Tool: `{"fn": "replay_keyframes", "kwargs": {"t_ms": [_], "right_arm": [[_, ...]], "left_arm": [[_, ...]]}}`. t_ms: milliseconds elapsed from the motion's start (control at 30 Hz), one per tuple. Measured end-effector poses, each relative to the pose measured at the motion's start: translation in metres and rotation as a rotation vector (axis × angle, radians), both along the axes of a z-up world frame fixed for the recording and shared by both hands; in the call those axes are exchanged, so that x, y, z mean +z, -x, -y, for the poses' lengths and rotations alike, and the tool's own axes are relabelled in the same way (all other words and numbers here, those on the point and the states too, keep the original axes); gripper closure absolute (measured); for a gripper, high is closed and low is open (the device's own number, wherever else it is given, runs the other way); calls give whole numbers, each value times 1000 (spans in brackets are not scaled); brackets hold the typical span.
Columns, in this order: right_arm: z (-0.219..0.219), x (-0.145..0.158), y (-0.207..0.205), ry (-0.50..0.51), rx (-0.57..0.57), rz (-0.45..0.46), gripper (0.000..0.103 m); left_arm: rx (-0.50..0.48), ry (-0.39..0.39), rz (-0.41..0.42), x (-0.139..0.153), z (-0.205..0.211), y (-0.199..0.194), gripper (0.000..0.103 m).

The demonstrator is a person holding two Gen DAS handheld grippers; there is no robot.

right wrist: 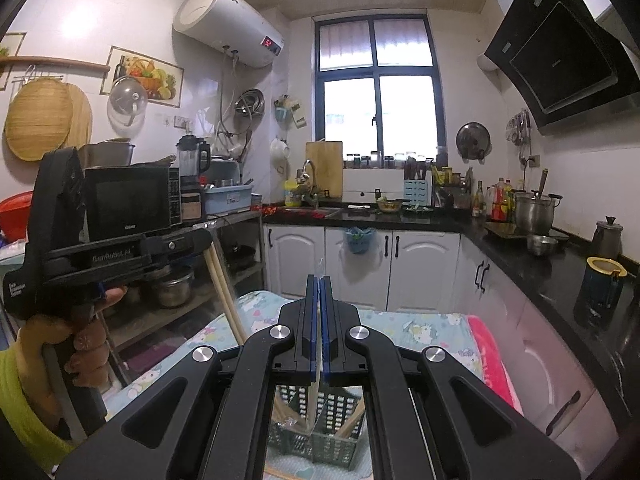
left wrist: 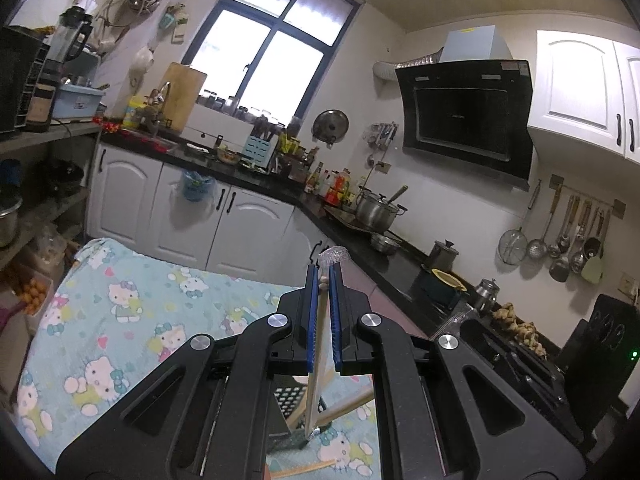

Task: Organize utensils
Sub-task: 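Lift held chopsticks with both tools and carry them above the green caddy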

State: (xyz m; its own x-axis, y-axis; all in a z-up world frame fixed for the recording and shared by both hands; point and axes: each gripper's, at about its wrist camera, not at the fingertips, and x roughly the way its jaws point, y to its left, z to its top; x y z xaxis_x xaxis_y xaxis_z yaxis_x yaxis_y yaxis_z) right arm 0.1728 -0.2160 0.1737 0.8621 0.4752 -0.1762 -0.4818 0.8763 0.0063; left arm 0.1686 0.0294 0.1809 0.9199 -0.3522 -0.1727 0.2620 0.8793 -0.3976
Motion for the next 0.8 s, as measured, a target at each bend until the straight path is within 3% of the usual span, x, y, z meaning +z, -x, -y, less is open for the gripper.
{"fn": "replay_keyframes", "kwargs": {"t_ms": [800], "right_arm": [[-10,-14,-50,-6,-35,-51,101]], "left_arm": [[115,-48,-3,-27,6,-34,100]]}}
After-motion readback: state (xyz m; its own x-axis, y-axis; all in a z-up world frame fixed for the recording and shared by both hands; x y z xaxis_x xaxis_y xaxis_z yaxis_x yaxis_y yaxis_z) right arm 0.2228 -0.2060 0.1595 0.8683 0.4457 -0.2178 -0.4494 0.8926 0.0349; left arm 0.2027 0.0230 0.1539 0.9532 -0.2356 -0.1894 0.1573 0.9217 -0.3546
